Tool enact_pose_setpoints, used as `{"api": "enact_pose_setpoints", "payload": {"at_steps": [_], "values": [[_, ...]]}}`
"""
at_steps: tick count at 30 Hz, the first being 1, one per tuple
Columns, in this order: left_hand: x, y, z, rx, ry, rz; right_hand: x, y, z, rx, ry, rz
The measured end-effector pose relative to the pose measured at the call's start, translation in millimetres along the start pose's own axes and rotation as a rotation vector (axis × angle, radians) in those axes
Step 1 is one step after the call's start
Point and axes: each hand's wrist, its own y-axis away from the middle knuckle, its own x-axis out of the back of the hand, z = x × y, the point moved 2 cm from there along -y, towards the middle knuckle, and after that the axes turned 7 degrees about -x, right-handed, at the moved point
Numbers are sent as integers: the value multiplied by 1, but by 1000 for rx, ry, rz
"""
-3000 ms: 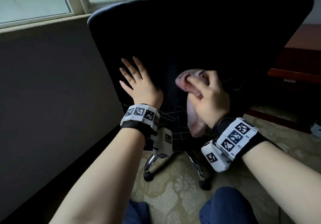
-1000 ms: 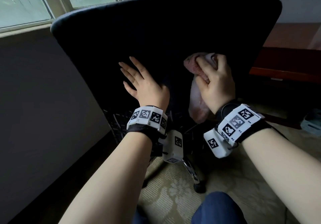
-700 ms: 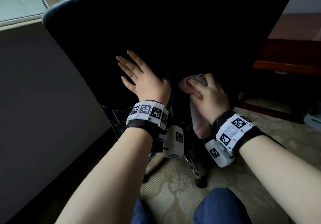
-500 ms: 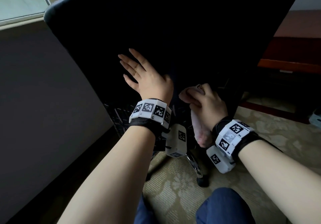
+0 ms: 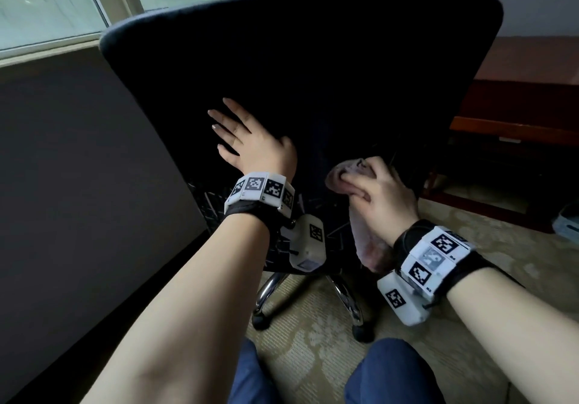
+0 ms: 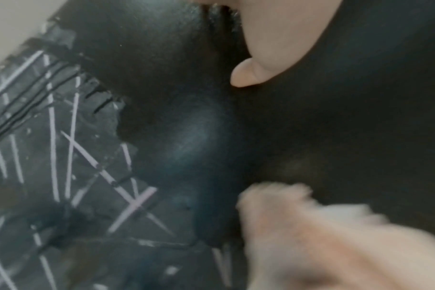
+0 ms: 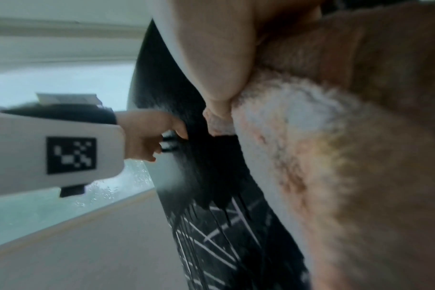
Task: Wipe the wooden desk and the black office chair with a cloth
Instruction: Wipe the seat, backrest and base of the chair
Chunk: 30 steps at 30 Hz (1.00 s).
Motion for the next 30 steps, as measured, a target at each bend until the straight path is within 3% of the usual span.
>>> {"api": "enact_pose_setpoints", "payload": {"at_steps": [2,5,7,10,23,30], "values": [[4,2,4,17,42,-1,15,-1,-7,91,-39,215],[4,11,15,-110,49,13,38,-3,-14,173,-51,511],[-2,19,21,-200,47,15,53,-8,-20,186,-71,615],[-11,22,22,-208,53,-16,67,-19,-25,182,-83,670],[-23,9,16,-191,101,16,9,-31,4,104,-6,423],[-27,6,17,-179,118,17,-30,-15,11,38,98,165]]}}
